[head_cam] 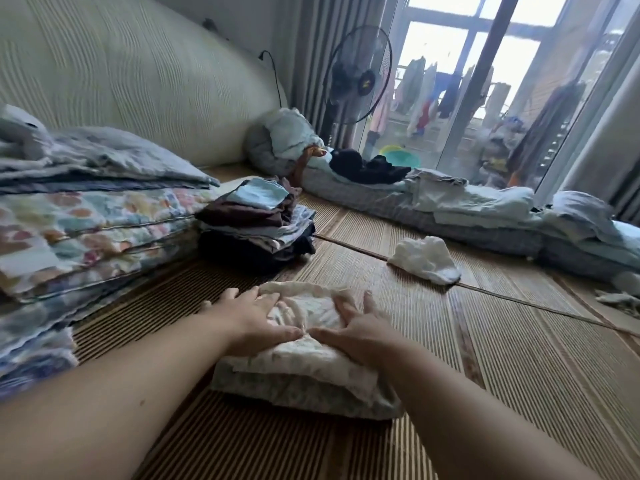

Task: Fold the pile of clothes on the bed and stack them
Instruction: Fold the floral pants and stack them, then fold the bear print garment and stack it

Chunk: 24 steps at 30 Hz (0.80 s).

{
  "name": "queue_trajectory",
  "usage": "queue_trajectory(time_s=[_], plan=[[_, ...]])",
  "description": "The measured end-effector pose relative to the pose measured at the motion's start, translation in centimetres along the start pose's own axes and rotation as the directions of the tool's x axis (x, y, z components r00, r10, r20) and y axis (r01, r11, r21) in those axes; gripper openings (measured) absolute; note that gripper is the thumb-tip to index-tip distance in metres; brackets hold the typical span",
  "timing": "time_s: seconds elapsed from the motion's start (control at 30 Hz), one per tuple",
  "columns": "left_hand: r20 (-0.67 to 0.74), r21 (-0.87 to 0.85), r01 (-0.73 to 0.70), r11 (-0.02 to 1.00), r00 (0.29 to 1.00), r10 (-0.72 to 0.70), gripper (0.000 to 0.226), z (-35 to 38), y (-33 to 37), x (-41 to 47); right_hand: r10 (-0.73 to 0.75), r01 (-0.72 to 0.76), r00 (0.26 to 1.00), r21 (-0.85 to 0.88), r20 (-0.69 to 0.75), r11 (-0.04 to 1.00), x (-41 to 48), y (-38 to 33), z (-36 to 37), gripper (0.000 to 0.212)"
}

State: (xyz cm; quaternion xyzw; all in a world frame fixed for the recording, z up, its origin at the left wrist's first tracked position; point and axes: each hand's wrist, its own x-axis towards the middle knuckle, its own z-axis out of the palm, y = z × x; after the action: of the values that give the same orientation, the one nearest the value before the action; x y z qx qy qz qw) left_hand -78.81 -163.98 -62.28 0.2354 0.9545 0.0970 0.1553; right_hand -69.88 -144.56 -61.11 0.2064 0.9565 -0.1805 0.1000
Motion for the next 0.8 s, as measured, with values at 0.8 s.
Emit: queue_trajectory(time_s=[0.8], plan=[[-0.173, 0.148, -0.604, 0.783, 0.764, 0.621, 0.080, 11.1, 20.3, -33.5, 0.030, -0.061, 0.902, -0.058, -0.431, 0.996, -43.0, 14.7, 3.9, 0.084]])
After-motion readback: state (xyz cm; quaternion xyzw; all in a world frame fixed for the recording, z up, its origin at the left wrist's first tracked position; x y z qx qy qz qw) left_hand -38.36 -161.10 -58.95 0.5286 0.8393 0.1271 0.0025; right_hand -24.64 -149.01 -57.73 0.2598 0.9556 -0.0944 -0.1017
